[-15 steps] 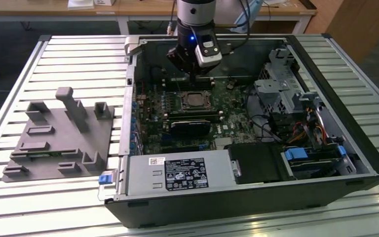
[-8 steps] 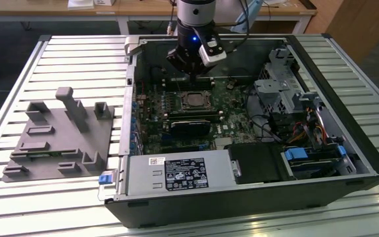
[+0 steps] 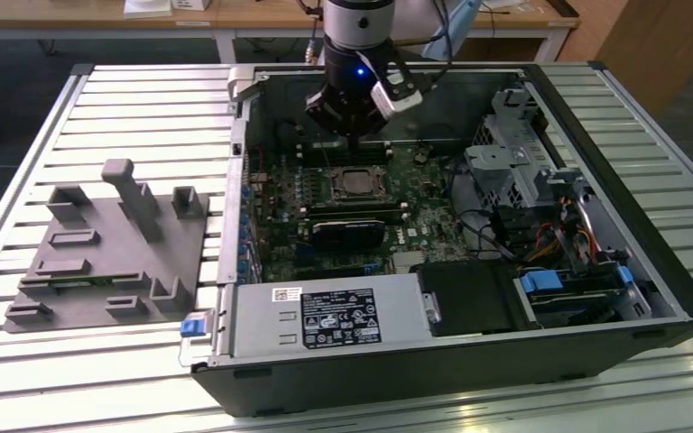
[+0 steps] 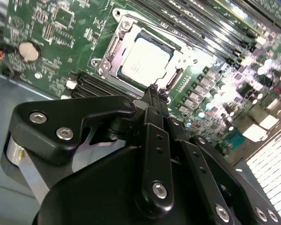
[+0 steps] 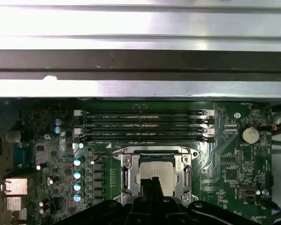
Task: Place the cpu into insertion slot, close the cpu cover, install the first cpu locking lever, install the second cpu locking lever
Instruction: 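Install the first cpu locking lever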
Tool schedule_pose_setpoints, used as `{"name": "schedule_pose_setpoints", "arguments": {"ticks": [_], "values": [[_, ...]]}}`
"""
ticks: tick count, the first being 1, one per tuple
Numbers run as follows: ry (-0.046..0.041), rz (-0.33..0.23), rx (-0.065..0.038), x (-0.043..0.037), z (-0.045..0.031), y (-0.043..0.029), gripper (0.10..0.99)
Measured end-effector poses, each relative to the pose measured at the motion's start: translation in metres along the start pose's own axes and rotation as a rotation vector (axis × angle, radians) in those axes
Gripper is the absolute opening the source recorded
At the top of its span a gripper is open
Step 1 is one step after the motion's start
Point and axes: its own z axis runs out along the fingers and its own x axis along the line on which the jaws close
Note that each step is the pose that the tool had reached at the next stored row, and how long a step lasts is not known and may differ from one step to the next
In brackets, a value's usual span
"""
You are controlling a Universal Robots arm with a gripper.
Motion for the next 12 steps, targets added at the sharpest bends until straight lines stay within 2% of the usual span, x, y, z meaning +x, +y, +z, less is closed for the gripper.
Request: {"name": "schedule_pose_setpoints", "arguments": {"ticks": [11, 12], "values": [[0.0004, -0.013, -0.001, 0.0275, -0.0003, -0.0002, 0.106], [0.0003, -0.013, -0.001, 0.0322, -0.0004, -0.0002, 0.106]]}}
